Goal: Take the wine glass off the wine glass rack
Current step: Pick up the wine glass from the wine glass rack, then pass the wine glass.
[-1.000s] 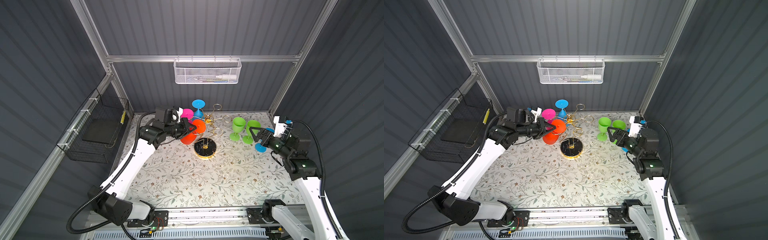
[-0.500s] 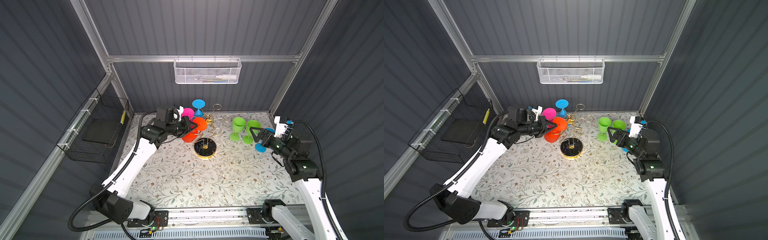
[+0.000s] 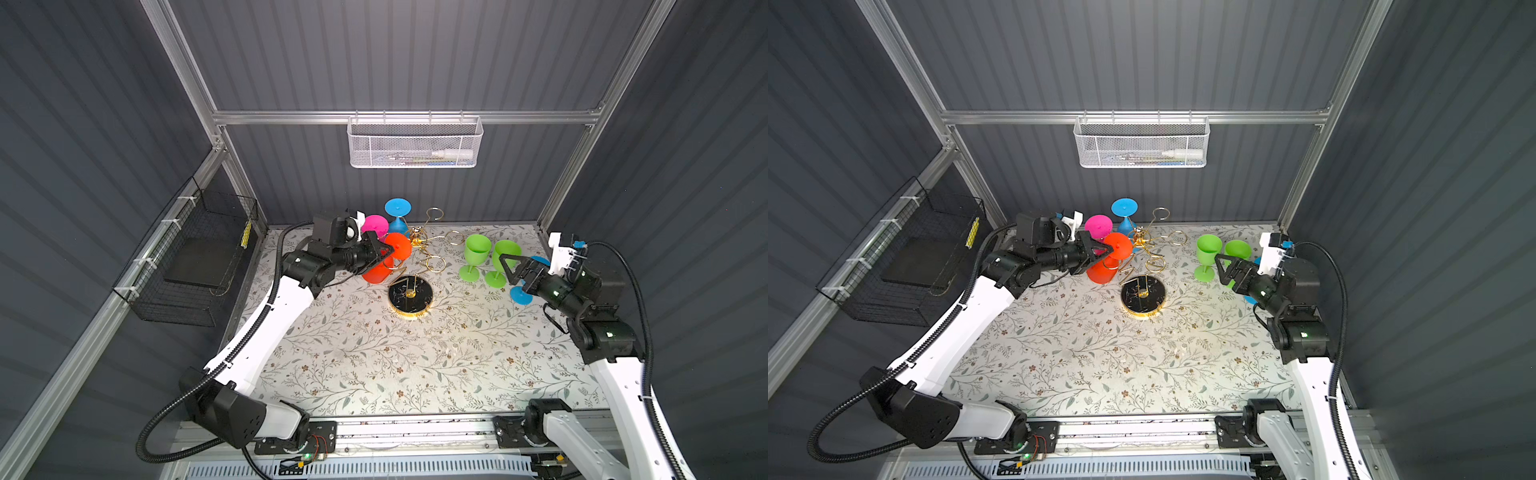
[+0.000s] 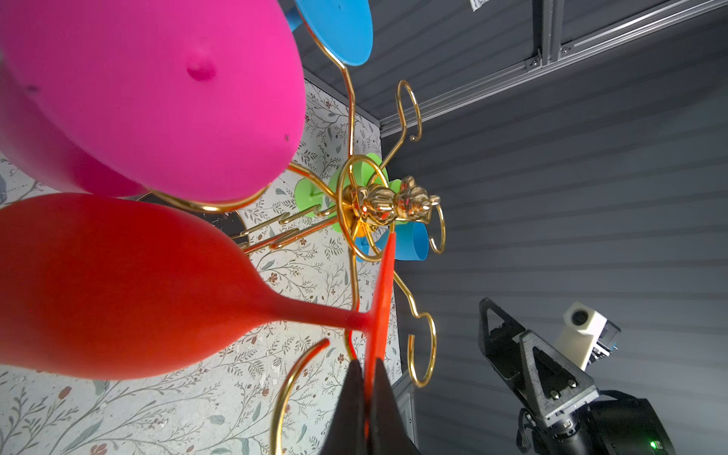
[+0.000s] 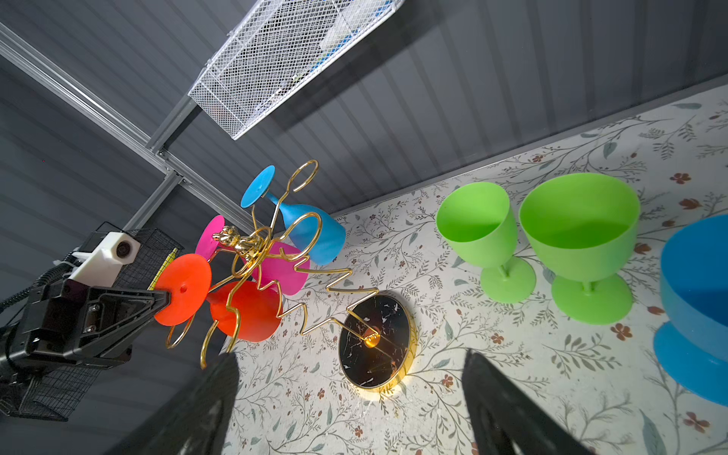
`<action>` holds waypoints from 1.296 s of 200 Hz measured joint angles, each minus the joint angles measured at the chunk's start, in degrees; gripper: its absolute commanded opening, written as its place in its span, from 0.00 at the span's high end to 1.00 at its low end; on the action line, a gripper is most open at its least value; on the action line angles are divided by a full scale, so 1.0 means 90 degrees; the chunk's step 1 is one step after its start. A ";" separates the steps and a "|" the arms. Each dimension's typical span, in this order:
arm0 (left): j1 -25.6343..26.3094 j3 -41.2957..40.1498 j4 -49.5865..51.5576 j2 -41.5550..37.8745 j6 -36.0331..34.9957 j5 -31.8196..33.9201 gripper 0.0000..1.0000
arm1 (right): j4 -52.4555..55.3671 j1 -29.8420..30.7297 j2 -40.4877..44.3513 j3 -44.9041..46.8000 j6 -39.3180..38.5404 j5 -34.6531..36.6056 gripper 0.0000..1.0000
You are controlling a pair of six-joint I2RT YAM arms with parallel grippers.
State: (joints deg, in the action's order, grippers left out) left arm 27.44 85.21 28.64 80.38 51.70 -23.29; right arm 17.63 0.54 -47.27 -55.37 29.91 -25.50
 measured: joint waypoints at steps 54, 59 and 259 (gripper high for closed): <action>-0.0017 -0.0158 0.0007 -0.0257 -0.0002 0.0221 1.00 | 0.0007 0.0000 0.0024 0.0000 -0.0017 0.0000 0.09; -0.0017 -0.0175 0.0010 -0.0304 -0.0002 0.0240 1.00 | 0.0007 0.0000 0.0029 0.0000 -0.0019 0.0000 0.09; -0.1613 0.1355 0.2572 -0.1464 -0.1290 -0.0481 1.00 | 0.0051 0.0000 -0.0107 -0.0015 -0.0211 -0.0002 0.09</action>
State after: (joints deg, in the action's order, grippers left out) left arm 12.93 97.41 51.79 67.20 40.10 -27.62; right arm 18.09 0.54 -48.23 -55.51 28.01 -25.52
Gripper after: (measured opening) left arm 0.056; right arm 0.907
